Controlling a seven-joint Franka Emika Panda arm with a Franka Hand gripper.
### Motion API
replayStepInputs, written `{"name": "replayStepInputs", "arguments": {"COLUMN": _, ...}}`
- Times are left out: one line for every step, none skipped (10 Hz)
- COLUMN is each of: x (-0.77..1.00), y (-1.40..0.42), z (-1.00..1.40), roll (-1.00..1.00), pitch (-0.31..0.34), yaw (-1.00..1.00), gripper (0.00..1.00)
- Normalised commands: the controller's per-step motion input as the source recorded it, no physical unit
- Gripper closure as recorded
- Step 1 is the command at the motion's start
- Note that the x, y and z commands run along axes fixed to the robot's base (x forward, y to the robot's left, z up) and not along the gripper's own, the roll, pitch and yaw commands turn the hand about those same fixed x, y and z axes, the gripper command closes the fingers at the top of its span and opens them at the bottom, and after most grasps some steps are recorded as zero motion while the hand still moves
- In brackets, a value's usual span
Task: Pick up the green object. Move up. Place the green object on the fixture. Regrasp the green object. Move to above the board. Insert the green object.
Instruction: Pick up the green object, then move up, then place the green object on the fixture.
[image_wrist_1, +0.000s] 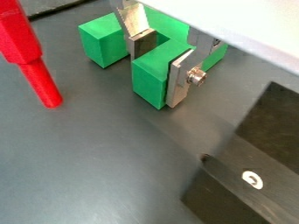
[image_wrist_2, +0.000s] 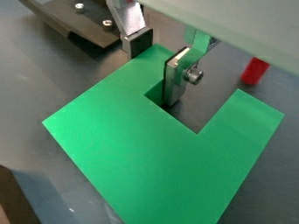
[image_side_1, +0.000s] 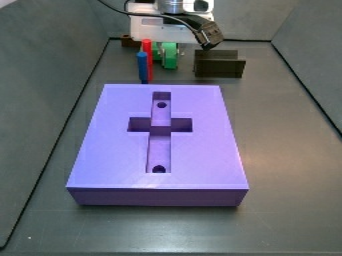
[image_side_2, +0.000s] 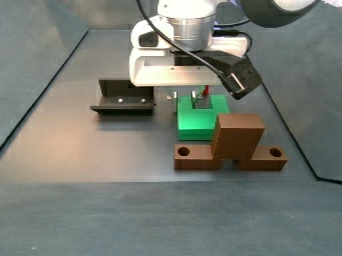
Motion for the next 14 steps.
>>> {"name": "replayStepInputs", "arguments": {"x": 0.00, "y": 0.00, "z": 0.00, "roll": 0.00, "pitch": 0.000, "yaw": 0.00, "gripper": 1.00}}
{"name": "replayStepInputs", "arguments": {"x": 0.00, "y": 0.00, "z": 0.00, "roll": 0.00, "pitch": 0.000, "yaw": 0.00, "gripper": 1.00}}
{"name": "replayStepInputs", "arguments": {"x": 0.00, "y": 0.00, "z": 0.83, "roll": 0.00, "pitch": 0.000, "yaw": 0.00, "gripper": 1.00}}
{"name": "replayStepInputs", "arguments": {"x": 0.04, "y": -0.02, "z": 0.82, "roll": 0.00, "pitch": -0.009, "yaw": -0.02, "gripper": 1.00}}
{"name": "replayStepInputs", "arguments": {"x": 0.01, "y": -0.02, "z": 0.60, "roll": 0.00, "pitch": 0.029, "yaw": -0.02, "gripper": 1.00}}
{"name": "replayStepInputs", "arguments": {"x": 0.03, "y": 0.00, "z": 0.22, "roll": 0.02, "pitch": 0.010, "yaw": -0.01, "gripper": 1.00}}
{"name": "replayStepInputs", "arguments": {"x": 0.00, "y": 0.09, "z": 0.00, "roll": 0.00, "pitch": 0.000, "yaw": 0.00, "gripper": 1.00}}
{"name": "replayStepInputs", "arguments": {"x": -0.05, "y": 0.07, "z": 0.00, "roll": 0.00, "pitch": 0.000, "yaw": -0.18, "gripper": 1.00}}
{"name": "replayStepInputs", "arguments": {"x": 0.44, "y": -0.13, "z": 0.53, "roll": -0.43, "pitch": 0.294, "yaw": -0.38, "gripper": 1.00}}
{"name": "replayStepInputs", "arguments": {"x": 0.53, "y": -0.26, "z": 0.72, "roll": -0.81, "pitch": 0.326, "yaw": -0.42, "gripper": 1.00}}
{"name": "replayStepInputs", "arguments": {"x": 0.44, "y": -0.29, "z": 0.63, "roll": -0.91, "pitch": 0.129, "yaw": -0.38, "gripper": 1.00}}
{"name": "replayStepInputs", "arguments": {"x": 0.35, "y": -0.21, "z": 0.47, "roll": -1.00, "pitch": 0.000, "yaw": -0.34, "gripper": 1.00}}
{"name": "replayStepInputs", "arguments": {"x": 0.32, "y": -0.11, "z": 0.32, "roll": -1.00, "pitch": -0.020, "yaw": -0.30, "gripper": 1.00}}
{"name": "replayStepInputs", "arguments": {"x": 0.34, "y": -0.09, "z": 0.29, "roll": -1.00, "pitch": -0.074, "yaw": -0.28, "gripper": 1.00}}
